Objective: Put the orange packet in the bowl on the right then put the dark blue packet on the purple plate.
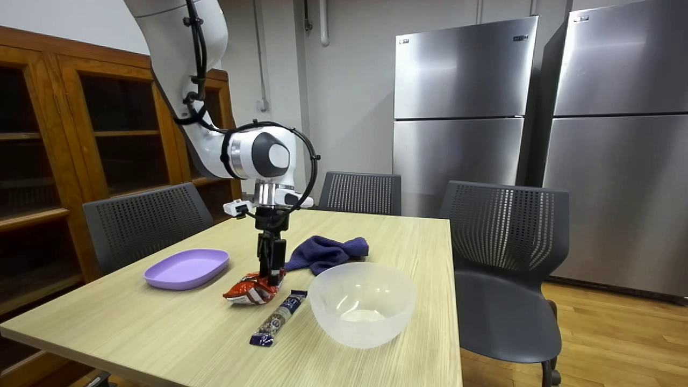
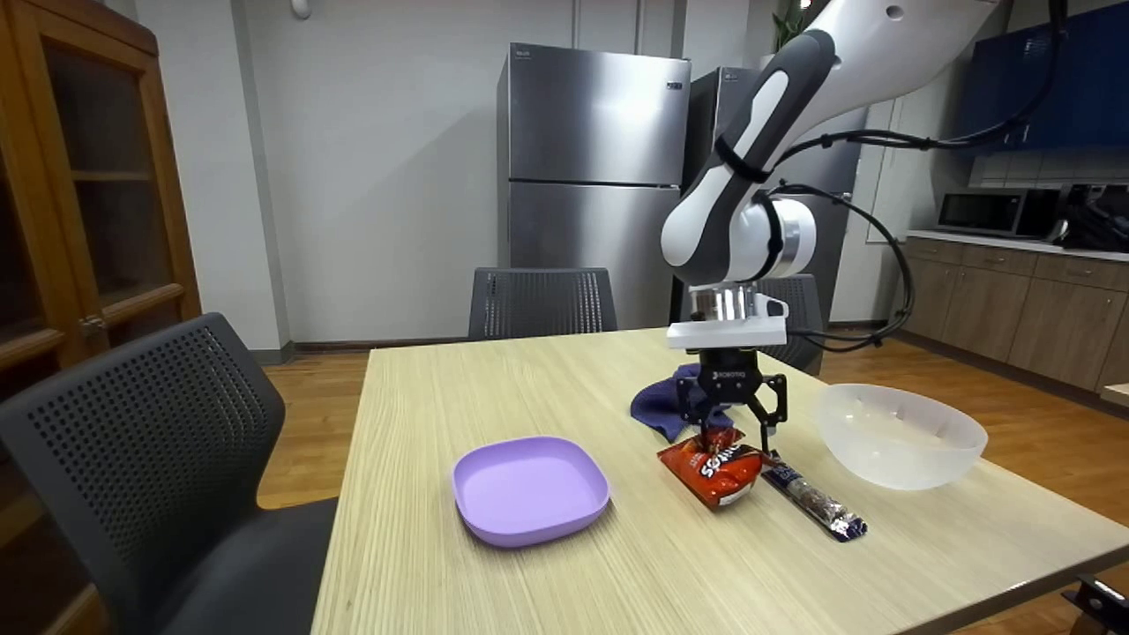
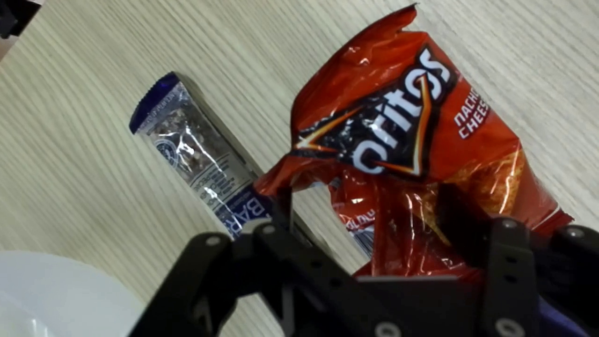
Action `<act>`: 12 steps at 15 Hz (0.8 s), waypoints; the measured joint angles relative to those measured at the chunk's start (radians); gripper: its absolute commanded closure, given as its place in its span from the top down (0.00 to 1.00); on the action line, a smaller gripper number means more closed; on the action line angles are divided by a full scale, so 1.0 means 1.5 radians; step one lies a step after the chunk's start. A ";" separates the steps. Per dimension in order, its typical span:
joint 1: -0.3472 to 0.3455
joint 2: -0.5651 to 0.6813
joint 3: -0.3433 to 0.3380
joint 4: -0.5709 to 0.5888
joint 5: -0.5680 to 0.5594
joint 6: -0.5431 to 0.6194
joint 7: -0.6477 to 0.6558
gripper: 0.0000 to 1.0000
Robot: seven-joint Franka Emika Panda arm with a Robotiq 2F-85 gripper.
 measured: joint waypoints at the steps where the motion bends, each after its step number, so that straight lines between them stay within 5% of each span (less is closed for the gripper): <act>1: 0.001 0.001 0.000 0.001 0.000 0.000 0.003 0.42; 6: 0.004 0.006 0.000 0.006 0.000 0.000 0.012 0.03; 12: 0.006 0.007 0.000 0.007 0.001 0.000 0.019 0.00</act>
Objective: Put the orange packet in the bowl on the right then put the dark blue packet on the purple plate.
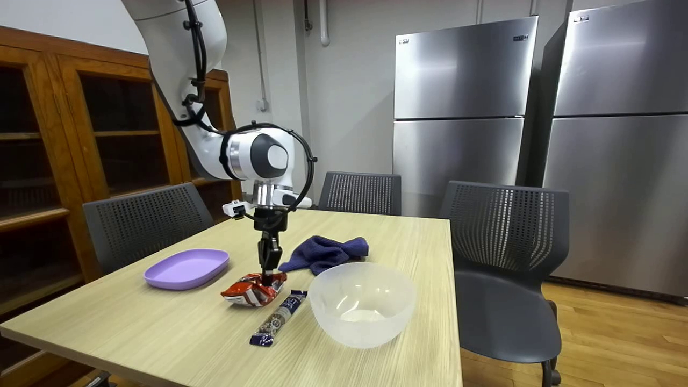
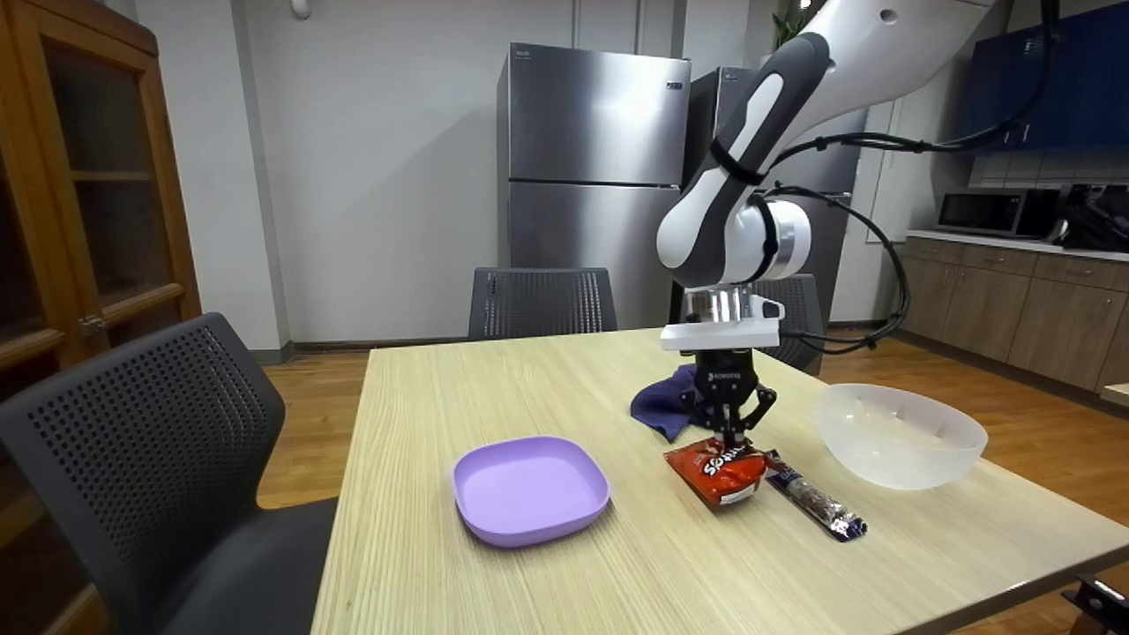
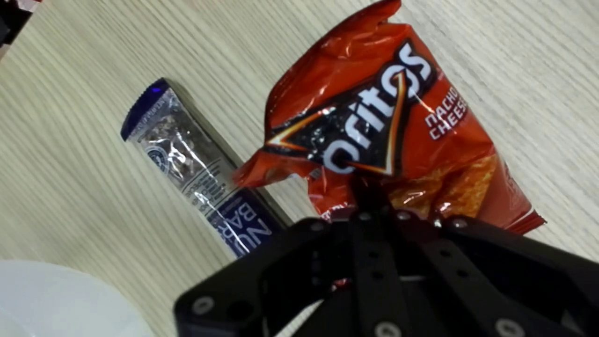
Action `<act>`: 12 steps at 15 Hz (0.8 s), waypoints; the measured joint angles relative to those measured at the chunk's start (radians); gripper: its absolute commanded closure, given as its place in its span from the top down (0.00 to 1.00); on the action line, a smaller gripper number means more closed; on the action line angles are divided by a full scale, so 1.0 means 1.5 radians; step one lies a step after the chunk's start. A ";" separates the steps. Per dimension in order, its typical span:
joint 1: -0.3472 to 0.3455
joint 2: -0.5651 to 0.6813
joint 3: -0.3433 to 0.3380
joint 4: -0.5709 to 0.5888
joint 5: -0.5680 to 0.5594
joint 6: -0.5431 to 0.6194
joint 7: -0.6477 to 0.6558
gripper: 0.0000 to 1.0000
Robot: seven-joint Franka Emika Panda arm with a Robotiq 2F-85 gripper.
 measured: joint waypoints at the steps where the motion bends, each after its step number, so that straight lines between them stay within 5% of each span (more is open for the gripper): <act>1: 0.000 0.000 0.000 0.000 0.000 0.000 0.000 0.00; 12: 0.005 -0.106 0.007 -0.039 0.001 -0.049 -0.044 0.00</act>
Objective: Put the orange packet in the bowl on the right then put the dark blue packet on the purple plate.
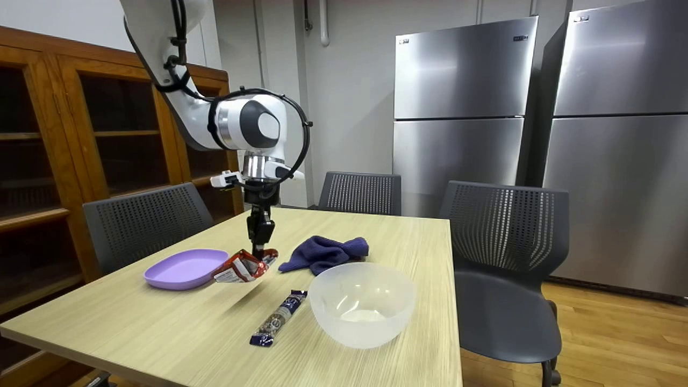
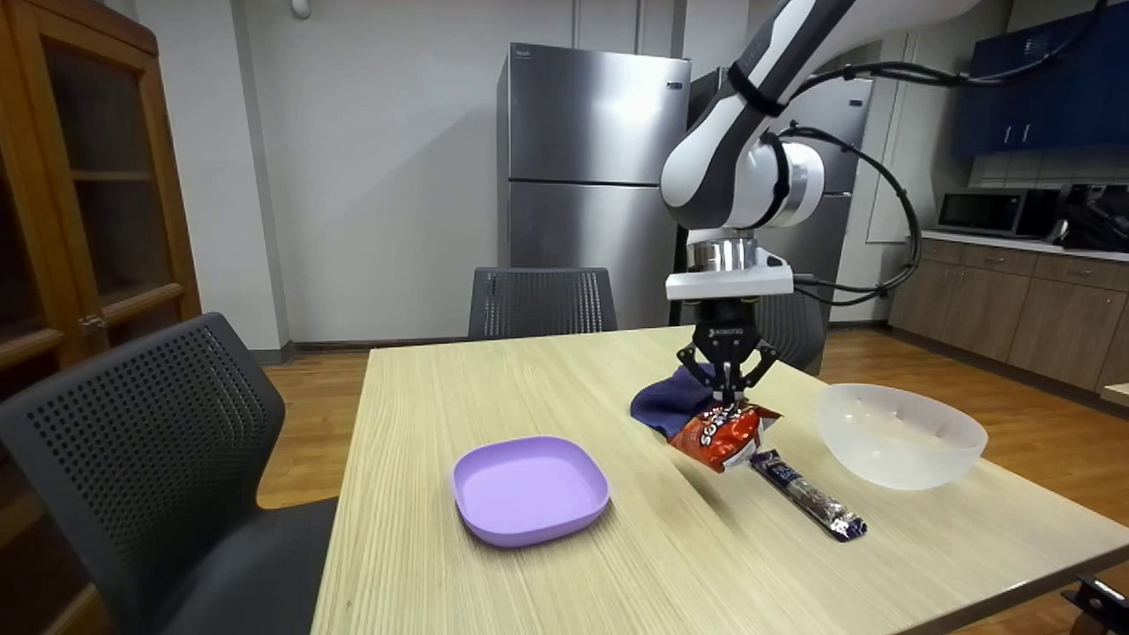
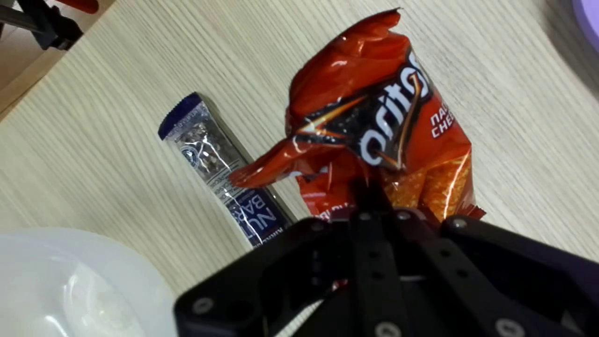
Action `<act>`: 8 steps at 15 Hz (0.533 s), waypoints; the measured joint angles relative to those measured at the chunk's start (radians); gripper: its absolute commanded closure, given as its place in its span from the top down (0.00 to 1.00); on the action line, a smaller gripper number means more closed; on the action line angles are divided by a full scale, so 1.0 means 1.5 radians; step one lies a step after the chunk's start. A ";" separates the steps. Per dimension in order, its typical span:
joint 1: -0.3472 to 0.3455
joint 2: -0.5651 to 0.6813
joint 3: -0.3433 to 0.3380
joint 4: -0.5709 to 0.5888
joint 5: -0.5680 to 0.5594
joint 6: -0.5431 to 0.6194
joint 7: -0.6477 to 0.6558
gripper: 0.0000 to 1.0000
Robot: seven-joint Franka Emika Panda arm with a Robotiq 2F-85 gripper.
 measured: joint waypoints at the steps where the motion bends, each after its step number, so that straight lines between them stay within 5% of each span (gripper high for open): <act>1: -0.001 -0.016 0.000 -0.007 0.002 -0.010 -0.008 0.00; 8: -0.023 -0.102 0.000 -0.040 0.005 -0.071 -0.051 0.00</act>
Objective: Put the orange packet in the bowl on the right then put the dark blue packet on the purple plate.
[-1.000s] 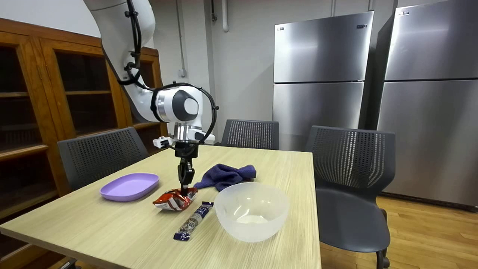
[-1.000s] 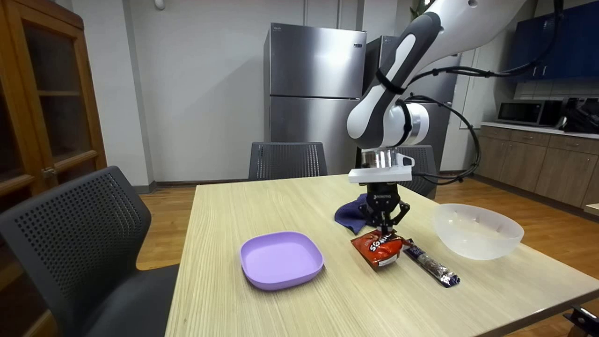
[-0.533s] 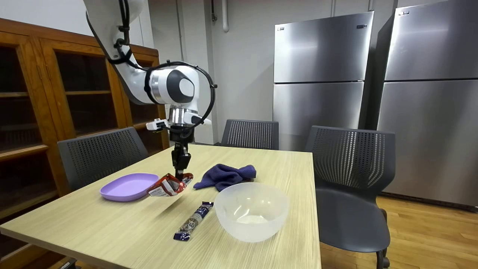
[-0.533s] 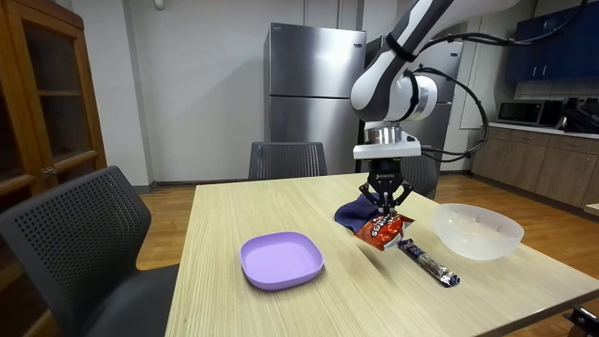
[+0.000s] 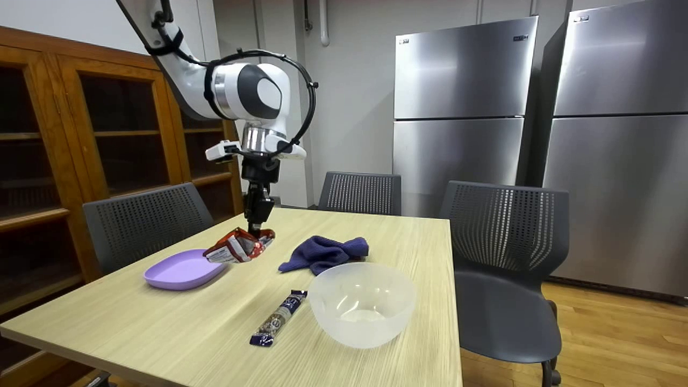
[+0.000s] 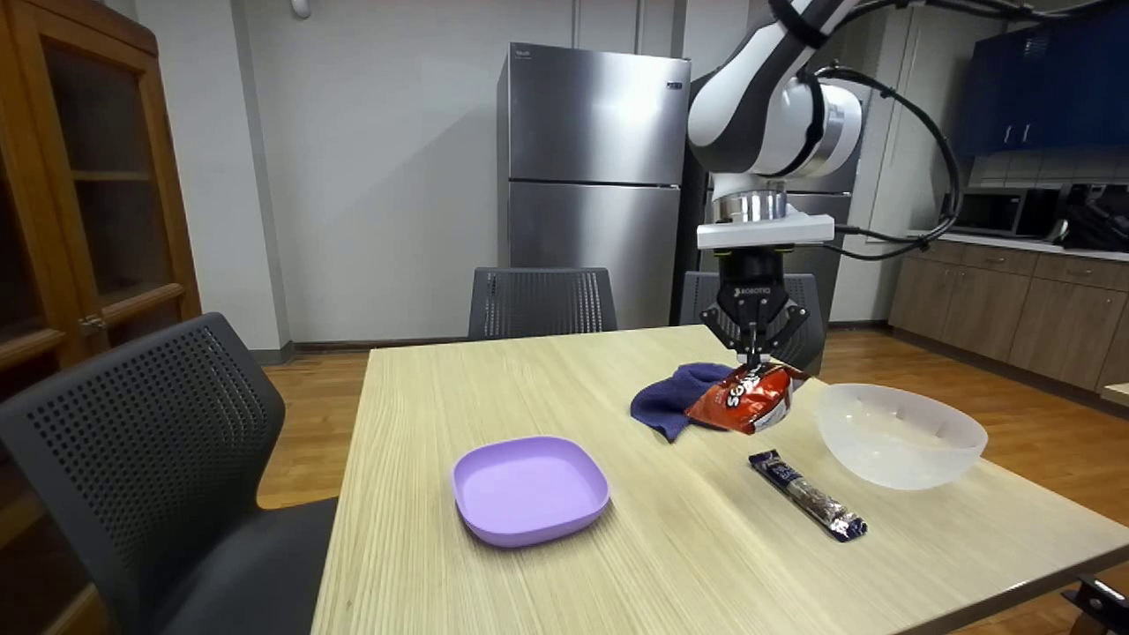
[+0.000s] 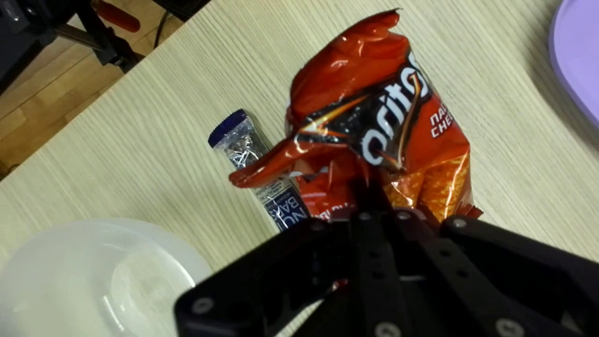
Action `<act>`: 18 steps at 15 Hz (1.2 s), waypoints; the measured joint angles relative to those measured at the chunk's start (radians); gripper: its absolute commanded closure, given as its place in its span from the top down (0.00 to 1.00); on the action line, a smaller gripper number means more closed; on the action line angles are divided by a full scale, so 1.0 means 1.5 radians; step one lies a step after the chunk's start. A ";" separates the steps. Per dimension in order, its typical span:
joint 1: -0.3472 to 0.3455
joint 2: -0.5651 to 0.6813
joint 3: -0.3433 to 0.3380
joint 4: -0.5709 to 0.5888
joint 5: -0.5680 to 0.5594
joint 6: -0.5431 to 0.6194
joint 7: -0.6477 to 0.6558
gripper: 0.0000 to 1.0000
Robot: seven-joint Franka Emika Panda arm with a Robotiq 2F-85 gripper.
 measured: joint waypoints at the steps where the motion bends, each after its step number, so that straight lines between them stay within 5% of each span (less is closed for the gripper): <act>1: -0.005 -0.011 0.000 -0.004 0.000 -0.006 -0.008 0.00; 18: -0.118 -0.069 -0.065 -0.027 0.032 -0.018 0.018 0.00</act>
